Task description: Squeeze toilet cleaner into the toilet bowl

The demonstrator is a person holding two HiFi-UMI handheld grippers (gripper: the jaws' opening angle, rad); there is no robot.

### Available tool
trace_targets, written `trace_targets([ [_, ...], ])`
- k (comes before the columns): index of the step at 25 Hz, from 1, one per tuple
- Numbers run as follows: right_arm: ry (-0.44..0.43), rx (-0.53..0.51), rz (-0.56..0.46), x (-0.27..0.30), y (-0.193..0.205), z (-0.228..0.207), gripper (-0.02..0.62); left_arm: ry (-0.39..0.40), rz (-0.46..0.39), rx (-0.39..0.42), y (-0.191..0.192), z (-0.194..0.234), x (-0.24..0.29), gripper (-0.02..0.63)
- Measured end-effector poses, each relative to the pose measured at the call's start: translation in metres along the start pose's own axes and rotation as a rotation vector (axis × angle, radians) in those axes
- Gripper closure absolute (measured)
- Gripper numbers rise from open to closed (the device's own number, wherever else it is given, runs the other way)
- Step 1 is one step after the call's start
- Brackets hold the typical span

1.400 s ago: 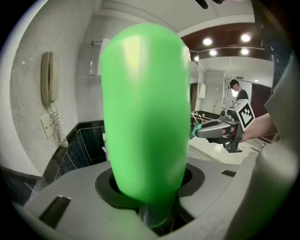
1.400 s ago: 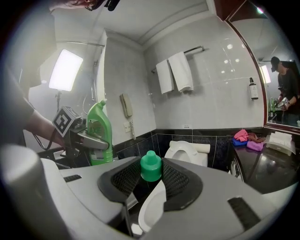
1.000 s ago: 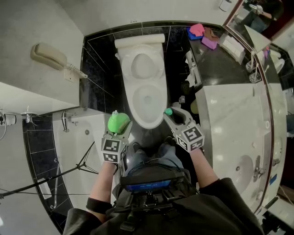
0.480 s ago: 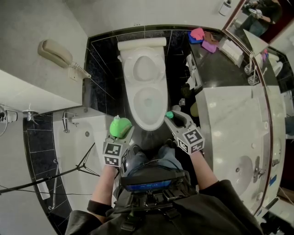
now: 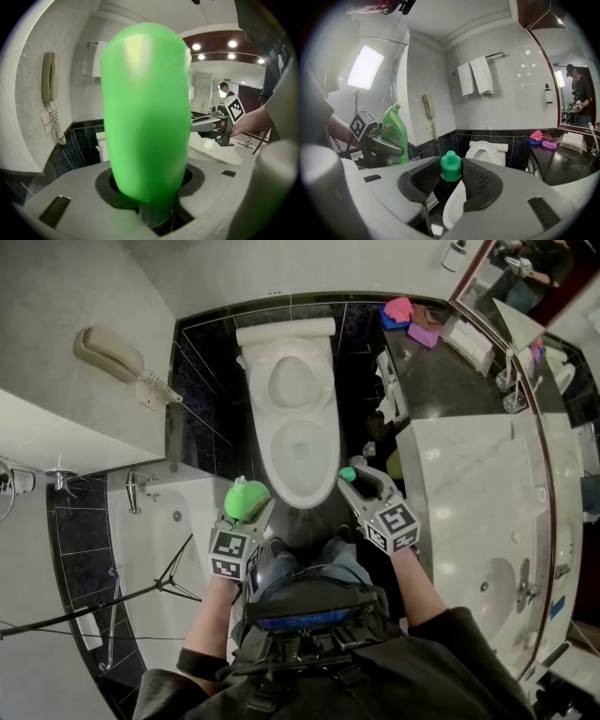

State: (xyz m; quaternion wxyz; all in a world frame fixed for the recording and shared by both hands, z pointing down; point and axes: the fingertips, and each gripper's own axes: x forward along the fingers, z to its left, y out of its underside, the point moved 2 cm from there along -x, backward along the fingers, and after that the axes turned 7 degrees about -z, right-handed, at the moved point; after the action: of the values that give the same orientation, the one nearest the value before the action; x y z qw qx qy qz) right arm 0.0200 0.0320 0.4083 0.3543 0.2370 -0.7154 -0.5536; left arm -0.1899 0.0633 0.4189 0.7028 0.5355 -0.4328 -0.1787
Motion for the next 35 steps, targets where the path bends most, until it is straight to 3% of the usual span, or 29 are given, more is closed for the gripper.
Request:
trace_targets([
  [6, -0.090, 0.010, -0.061, 0.003, -0.023, 0.006, 0.453, 0.087, -0.008, -0.004, -0.007, -0.011, 0.005, 0.413],
  [13, -0.450, 0.127, -0.320, 0.013, -0.111, 0.048, 0.454, 0.295, -0.038, 0.046, -0.025, -0.036, 0.011, 0.411],
  [19, -0.691, 0.149, -0.449, 0.011, -0.171, 0.076, 0.454, 0.482, -0.053, 0.108, -0.050, -0.067, 0.017, 0.411],
  [27, -0.838, 0.102, -0.479, 0.013, -0.194, 0.097, 0.454, 0.588, -0.045, 0.167, -0.064, -0.076, 0.022, 0.411],
  [35, -0.910, 0.085, -0.456, 0.017, -0.195, 0.108, 0.454, 0.629, -0.050, 0.190, -0.072, -0.083, 0.025, 0.411],
])
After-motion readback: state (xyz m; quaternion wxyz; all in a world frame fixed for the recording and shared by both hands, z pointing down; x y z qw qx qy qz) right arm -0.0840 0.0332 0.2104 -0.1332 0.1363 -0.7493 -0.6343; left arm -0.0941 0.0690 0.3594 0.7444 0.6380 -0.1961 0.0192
